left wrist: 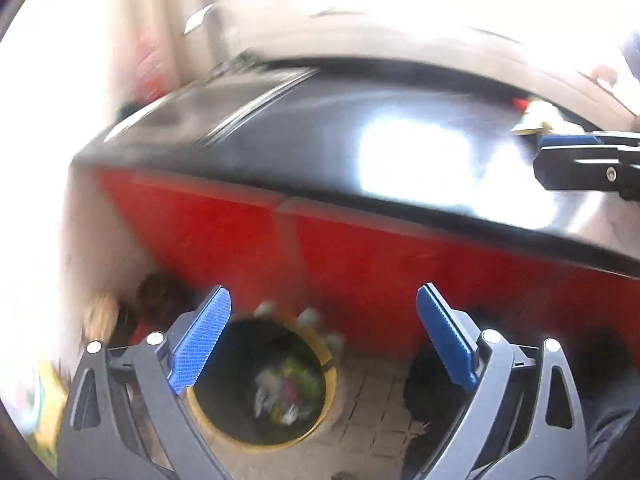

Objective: Collect trash
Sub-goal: 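Move both open tools back up to the countertop, then grasp the green snack bag with the left tool while the right tool grasps the blue toothpaste tube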

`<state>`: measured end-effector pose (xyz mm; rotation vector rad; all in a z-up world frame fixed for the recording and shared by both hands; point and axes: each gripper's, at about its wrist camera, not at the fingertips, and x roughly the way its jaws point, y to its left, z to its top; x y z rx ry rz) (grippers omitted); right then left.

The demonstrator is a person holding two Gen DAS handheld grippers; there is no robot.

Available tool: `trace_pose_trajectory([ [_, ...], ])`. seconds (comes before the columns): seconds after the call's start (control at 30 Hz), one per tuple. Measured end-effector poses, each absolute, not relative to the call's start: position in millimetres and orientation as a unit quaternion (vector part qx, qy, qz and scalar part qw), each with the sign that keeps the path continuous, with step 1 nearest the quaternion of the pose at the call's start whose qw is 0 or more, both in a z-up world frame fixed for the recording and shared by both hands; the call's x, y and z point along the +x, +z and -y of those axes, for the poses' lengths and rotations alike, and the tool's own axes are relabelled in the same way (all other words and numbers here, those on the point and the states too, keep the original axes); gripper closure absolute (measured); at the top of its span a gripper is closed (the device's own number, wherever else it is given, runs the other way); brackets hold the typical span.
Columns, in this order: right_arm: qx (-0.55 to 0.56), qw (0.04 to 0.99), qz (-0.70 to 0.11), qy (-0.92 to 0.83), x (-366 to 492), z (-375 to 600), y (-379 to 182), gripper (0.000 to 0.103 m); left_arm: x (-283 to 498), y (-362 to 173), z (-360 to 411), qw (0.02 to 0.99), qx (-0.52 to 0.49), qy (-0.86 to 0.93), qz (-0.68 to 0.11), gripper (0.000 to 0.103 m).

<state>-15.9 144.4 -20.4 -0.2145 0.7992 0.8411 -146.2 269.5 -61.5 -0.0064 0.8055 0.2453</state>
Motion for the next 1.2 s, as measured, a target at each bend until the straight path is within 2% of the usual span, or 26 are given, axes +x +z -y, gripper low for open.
trace_pose_trajectory([
  [0.2,-0.080,0.884,-0.356,0.293,6.5,-2.8,13.7,0.022,-65.6,-23.1,-157.7,0.928,0.052,-0.008,-0.369,0.010],
  [0.33,-0.069,0.901,-0.358,0.235,15.6,89.6,16.2,0.021,-25.3,-13.8,-93.2,0.926,0.073,-0.077,-0.362,0.009],
  [0.53,-0.060,0.908,-0.369,0.189,21.6,170.6,6.4,0.021,15.1,-16.2,-31.0,0.913,0.101,-0.129,-0.374,0.009],
  [0.83,-0.084,0.892,-0.398,0.198,57.0,192.5,-11.8,0.021,61.8,-36.4,-22.2,0.900,0.120,-0.121,-0.402,0.009],
  [1.2,-0.163,0.841,-0.468,0.217,178.1,187.2,-60.6,0.021,141.3,-79.3,-25.8,0.871,0.134,-0.154,-0.448,0.009],
])
